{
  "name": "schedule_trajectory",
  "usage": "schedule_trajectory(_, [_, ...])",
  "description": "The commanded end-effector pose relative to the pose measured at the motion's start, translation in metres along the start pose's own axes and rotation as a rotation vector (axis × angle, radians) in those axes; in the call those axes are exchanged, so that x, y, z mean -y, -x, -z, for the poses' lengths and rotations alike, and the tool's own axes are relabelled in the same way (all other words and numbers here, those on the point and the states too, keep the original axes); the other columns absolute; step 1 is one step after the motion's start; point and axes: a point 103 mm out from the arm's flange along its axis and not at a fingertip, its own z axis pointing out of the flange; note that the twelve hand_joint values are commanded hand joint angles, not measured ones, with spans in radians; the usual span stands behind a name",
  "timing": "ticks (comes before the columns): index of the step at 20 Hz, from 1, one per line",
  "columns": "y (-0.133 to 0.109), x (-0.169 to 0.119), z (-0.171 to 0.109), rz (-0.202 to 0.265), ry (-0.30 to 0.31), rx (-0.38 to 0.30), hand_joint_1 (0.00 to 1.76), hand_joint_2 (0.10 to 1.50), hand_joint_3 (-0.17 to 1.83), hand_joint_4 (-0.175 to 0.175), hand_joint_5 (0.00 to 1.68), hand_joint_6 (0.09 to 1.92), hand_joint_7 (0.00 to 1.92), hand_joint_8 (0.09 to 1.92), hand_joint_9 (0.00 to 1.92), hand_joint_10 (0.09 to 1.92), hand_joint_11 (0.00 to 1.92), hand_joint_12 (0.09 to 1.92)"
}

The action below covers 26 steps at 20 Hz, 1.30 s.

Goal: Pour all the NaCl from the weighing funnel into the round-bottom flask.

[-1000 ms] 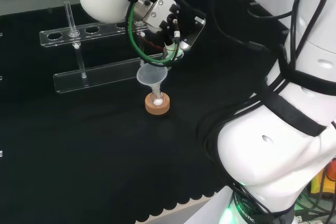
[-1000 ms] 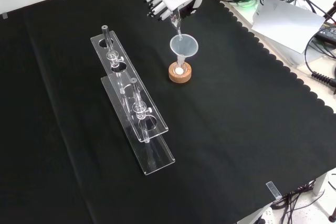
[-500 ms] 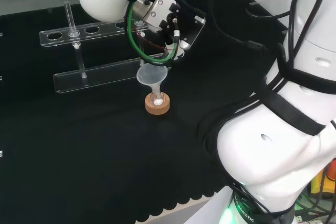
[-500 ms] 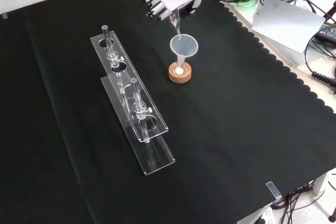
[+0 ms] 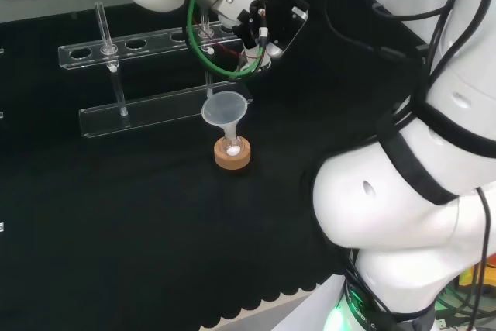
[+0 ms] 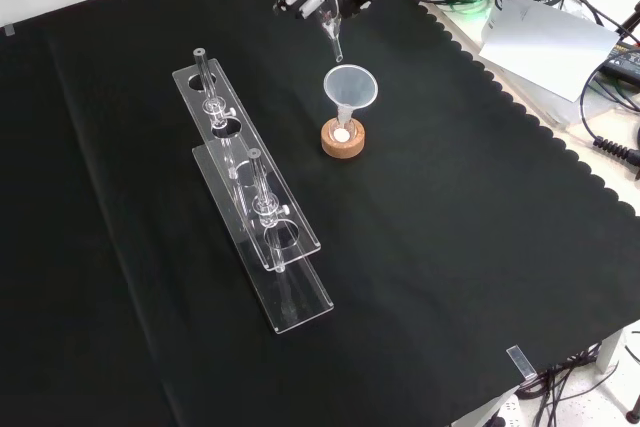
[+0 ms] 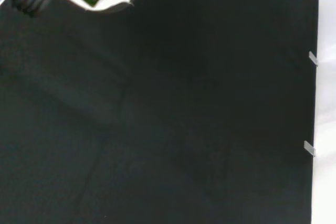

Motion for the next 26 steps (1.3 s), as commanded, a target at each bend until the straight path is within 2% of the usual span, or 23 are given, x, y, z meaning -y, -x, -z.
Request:
schedule_trajectory(1, [-0.023,-0.013,-0.02,0.033,-0.057,0.069,1.1,0.63,0.79,0.175,1.16,0.93,0.39,0.62,0.7,0.52,0.37,1.31])
schedule_trajectory(12, [-0.021,-0.014,-0.022,0.032,-0.057,0.065,1.1,0.63,0.79,0.175,1.16,0.93,0.39,0.62,0.7,0.52,0.36,1.31])
schedule_trajectory(26, [-0.024,-0.012,-0.014,0.034,-0.047,0.099,1.1,0.63,0.79,0.175,1.16,0.93,0.38,0.62,0.69,0.52,0.35,1.32])
